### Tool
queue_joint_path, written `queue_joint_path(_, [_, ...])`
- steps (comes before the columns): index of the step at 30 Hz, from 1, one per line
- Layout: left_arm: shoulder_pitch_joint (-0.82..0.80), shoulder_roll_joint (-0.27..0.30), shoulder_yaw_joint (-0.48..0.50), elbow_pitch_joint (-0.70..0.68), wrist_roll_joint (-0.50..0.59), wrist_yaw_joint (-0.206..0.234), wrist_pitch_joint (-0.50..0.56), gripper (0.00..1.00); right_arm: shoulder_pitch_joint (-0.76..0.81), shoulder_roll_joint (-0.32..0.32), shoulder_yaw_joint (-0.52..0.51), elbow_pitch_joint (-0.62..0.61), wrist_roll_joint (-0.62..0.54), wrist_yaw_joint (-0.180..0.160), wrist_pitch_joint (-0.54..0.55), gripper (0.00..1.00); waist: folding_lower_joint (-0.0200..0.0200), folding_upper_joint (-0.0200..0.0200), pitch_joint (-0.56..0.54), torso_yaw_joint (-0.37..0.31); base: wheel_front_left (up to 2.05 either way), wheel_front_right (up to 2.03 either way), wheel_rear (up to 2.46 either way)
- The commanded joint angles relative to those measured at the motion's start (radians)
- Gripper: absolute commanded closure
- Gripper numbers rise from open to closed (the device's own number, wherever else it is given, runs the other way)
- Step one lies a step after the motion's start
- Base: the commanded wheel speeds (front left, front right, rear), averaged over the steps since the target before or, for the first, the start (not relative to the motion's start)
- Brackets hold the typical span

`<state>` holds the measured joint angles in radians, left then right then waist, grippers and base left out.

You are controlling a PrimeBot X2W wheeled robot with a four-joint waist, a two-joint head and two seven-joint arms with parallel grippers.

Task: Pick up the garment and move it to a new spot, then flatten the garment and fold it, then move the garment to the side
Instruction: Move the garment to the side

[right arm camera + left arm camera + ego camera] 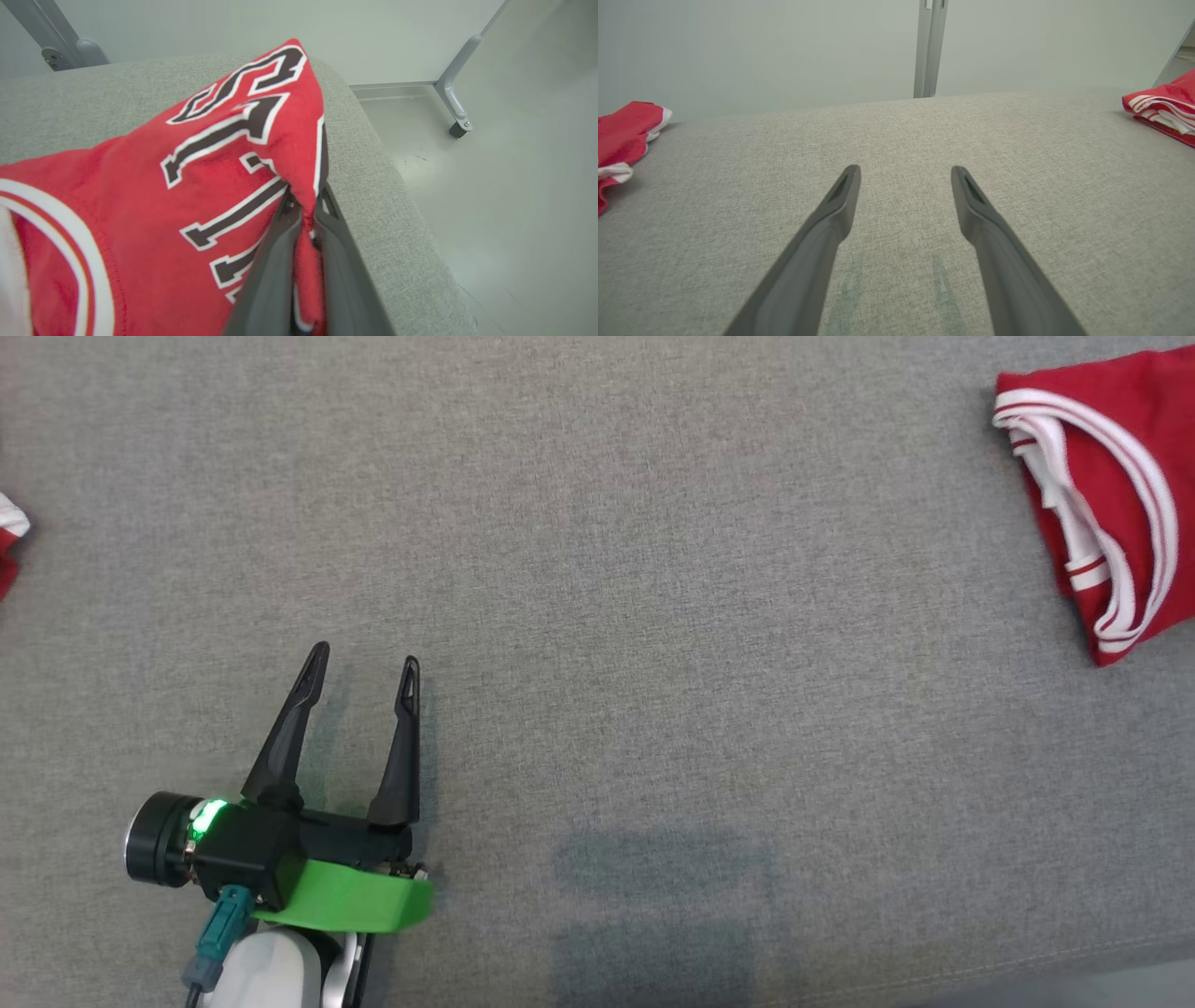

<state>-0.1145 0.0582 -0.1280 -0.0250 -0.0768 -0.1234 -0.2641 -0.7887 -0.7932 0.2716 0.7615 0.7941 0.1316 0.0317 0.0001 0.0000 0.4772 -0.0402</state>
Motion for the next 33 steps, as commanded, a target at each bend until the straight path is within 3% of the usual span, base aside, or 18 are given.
queue_joint_path(1, [-0.011, 0.008, 0.001, -0.006, 0.003, -0.004, 0.0, 0.0, -0.024, -0.017, -0.015, 0.026, -0.016, -0.002, -0.003, 1.0, -0.0001, 0.0, 0.094, -0.024, 0.0, 0.0, 0.0])
queue_joint_path(5, [0.01, 0.008, 0.008, -0.007, 0.003, -0.007, 0.0, 0.0, -0.063, -0.033, -0.045, 0.115, -0.076, -0.002, 0.004, 1.0, -0.0001, 0.0, 0.098, -0.015, 0.0, 0.0, 0.0])
queue_joint_path(6, [0.011, 0.007, 0.009, -0.007, 0.003, -0.007, 0.0, 0.0, -0.077, -0.041, -0.048, 0.133, -0.108, -0.002, -0.011, 0.64, -0.0001, 0.0, 0.097, -0.013, 0.0, 0.0, 0.0])
queue_joint_path(7, [0.011, 0.006, 0.013, -0.009, 0.002, -0.007, 0.0, 0.0, -0.096, -0.043, -0.053, 0.143, -0.138, -0.002, -0.038, 0.0, -0.0001, 0.0, 0.096, -0.012, 0.0, 0.0, 0.0])
queue_joint_path(12, [0.011, -0.001, 0.024, -0.003, -0.016, -0.005, 0.0, 0.0, -0.145, -0.009, -0.113, 0.177, -0.306, -0.002, -0.258, 0.0, -0.0001, 0.0, 0.048, -0.004, 0.0, 0.0, 0.0])
queue_joint_path(16, [0.047, -0.005, 0.04, 0.013, -0.035, 0.01, 0.0, 0.0, -0.072, 0.047, -0.158, 0.141, -0.402, -0.002, -0.294, 0.0, -0.0001, 0.0, -0.045, 0.006, 0.0, 0.0, 0.0])
queue_joint_path(20, [0.11, -0.007, 0.058, 0.023, -0.087, 0.044, 0.0, 0.0, 0.109, 0.159, -0.244, -0.105, -0.497, -0.002, -0.297, 0.0, -0.0001, 0.0, -0.167, 0.0, 0.0, 0.0, 0.0])
queue_joint_path(26, [0.201, -0.007, 0.084, 0.042, -0.132, 0.082, 0.0, 0.0, 0.495, 0.417, -0.384, -0.545, -0.67, -0.002, -0.297, 0.0, -0.0001, 0.0, -0.316, 0.003, 0.0, 0.0, 0.0])
queue_joint_path(30, [0.241, -0.007, 0.087, 0.062, -0.135, 0.082, 0.0, 0.0, 0.7, 0.532, -0.404, -0.692, -0.744, -0.002, -0.297, 0.0, -0.0001, 0.0, -0.378, 0.018, 0.0, 0.0, 0.0])
queue_joint_path(33, [0.261, -0.007, 0.1, 0.08, -0.128, 0.084, 0.0, 0.0, 0.798, 0.581, -0.397, -0.742, -0.776, -0.002, -0.297, 0.0, -0.0001, 0.0, -0.41, 0.029, 0.0, 0.0, 0.0])
